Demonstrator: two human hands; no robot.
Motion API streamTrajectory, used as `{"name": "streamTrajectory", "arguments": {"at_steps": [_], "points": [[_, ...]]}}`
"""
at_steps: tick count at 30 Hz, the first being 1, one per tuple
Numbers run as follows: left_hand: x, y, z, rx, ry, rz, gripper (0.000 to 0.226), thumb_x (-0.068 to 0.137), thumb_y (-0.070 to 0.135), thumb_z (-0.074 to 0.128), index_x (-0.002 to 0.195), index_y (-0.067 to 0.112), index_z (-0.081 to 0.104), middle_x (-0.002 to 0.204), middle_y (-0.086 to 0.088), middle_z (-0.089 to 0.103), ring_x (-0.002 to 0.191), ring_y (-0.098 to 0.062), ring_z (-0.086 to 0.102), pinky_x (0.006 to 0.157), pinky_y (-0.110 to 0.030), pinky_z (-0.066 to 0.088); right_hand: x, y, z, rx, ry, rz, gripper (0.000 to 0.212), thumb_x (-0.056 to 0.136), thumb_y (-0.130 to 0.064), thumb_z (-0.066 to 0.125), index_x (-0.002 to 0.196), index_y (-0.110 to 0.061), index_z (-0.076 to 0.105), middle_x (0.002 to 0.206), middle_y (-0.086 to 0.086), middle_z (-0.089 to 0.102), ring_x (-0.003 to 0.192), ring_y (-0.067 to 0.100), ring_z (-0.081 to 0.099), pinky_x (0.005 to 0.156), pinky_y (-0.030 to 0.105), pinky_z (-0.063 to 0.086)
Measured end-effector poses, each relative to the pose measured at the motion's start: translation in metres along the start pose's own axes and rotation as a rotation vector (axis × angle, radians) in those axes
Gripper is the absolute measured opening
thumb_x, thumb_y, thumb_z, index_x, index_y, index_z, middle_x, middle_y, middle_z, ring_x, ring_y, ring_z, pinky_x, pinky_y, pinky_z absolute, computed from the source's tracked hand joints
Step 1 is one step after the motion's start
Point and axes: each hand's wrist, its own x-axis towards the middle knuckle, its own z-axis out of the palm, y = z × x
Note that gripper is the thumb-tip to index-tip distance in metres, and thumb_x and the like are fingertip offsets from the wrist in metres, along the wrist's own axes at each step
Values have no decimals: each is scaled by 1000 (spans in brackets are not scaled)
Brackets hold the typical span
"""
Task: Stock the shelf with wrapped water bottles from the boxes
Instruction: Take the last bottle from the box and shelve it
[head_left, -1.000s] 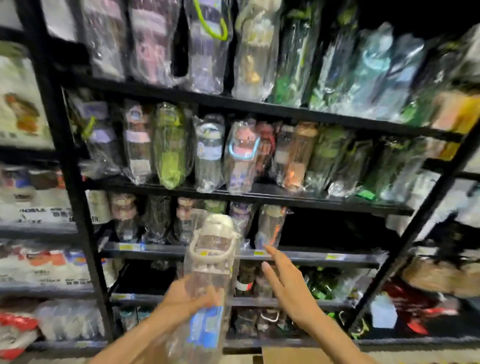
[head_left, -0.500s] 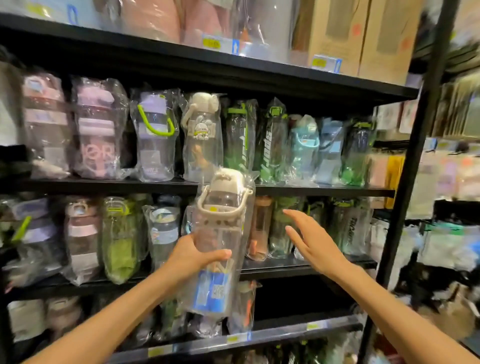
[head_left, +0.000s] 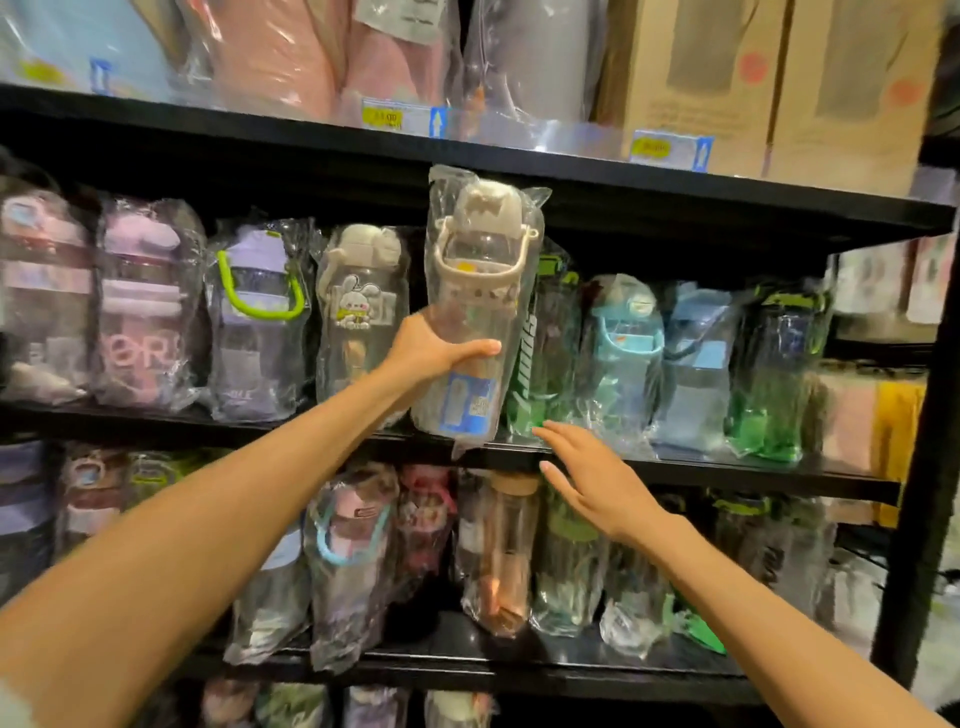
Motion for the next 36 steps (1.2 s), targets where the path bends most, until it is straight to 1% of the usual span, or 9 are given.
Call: {"name": "streamTrajectory", "arguments": {"at_steps": [3, 6, 8, 13, 20, 29, 32, 34, 36], "points": [[22, -16, 11, 44, 21, 5, 55, 61, 30, 86, 108, 11, 63, 96, 5, 65, 84, -4, 59, 60, -4, 44, 12, 9, 17, -17, -14, -45, 87, 83, -63, -2, 145, -15, 34, 149, 3, 37, 138, 18, 31, 113, 28, 20], [38, -34, 21, 80, 23, -4, 59, 57, 35, 88, 107, 17, 64, 100, 5, 67, 97, -10, 63, 81, -20, 49, 16, 13, 26, -24, -2, -63, 77, 86, -57, 4, 145, -16, 34, 149, 1, 37, 139, 17, 30, 114, 27, 19], [45, -43, 26, 90, 21, -21, 64, 54, 38, 88, 110, 17, 63, 103, 4, 67, 99, -12, 63, 87, -26, 51, 17, 16, 29, -20, -2, -68, 76, 88, -56, 5, 145, -16, 35, 147, 1, 39, 137, 16, 33, 113, 26, 21], [52, -55, 38, 103, 14, -35, 94, 33, 61, 84, 114, 18, 61, 104, 4, 69, 98, -13, 65, 89, -37, 54, 18, 27, 32, 9, 5, -45, 79, 88, -58, 1, 137, -15, 47, 137, 1, 50, 126, 19, 47, 105, 28, 34], [48, -63, 41, 91, 64, -57, 77, 54, 49, 86, 119, 19, 57, 112, 3, 65, 105, -15, 60, 93, -36, 51, 15, 25, 28, 29, -2, -36, 76, 85, -56, 4, 139, -20, 44, 134, -4, 50, 121, 14, 49, 98, 25, 40], [52, -72, 38, 69, 85, -86, 84, 44, 60, 83, 115, 19, 60, 106, 3, 67, 102, -15, 62, 90, -36, 52, 15, 26, 31, 36, 12, -19, 77, 83, -58, 5, 139, -22, 44, 136, -4, 49, 121, 12, 49, 98, 24, 40], [57, -76, 42, 67, 91, -82, 61, 60, 45, 84, 109, 19, 59, 102, 6, 65, 100, -13, 60, 83, -26, 48, 15, 26, 32, 39, 22, -16, 77, 83, -58, 6, 138, -22, 45, 135, -5, 51, 120, 12, 50, 98, 23, 40], [59, -77, 43, 58, 88, -77, 61, 61, 42, 84, 111, 19, 58, 104, 4, 64, 100, -14, 60, 81, -25, 46, 15, 27, 35, 40, 17, -11, 74, 85, -58, 8, 139, -22, 44, 136, -4, 50, 121, 12, 49, 100, 24, 39], [58, -77, 42, 45, 88, -66, 64, 59, 41, 86, 111, 18, 57, 107, 2, 64, 102, -15, 60, 83, -26, 48, 13, 28, 36, 35, 16, -14, 63, 92, -54, 19, 140, -22, 43, 137, -3, 48, 123, 14, 47, 102, 26, 38]]}}
